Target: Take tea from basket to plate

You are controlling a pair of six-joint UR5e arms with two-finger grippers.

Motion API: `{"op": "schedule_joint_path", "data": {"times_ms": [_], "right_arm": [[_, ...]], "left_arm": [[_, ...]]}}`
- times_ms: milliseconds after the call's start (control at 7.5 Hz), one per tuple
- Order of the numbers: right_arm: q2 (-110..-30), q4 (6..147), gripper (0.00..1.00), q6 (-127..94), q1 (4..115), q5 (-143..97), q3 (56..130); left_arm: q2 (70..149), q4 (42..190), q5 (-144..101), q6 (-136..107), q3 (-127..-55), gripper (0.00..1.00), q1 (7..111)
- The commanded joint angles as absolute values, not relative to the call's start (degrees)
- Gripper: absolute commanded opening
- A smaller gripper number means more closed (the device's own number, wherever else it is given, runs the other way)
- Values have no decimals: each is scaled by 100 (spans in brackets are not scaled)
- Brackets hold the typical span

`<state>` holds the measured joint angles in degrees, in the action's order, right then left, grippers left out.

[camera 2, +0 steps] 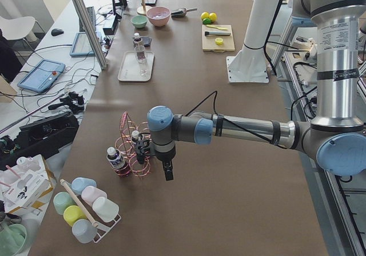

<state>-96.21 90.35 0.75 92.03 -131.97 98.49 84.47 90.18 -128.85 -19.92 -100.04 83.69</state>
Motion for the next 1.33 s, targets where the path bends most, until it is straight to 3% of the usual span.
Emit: {"op": "schedule_joint_path", "data": {"times_ms": [0, 1200], "right_arm": [[-9615, 9035, 100, 70, 9202, -13192, 9853], [-9606, 9035, 100, 70, 9193, -13140, 9844]], "left_arm": [[8298, 9536, -13303, -1529, -9721, 98, 8647], [8498, 9536, -13702, -853, -9397, 98, 8605]]}}
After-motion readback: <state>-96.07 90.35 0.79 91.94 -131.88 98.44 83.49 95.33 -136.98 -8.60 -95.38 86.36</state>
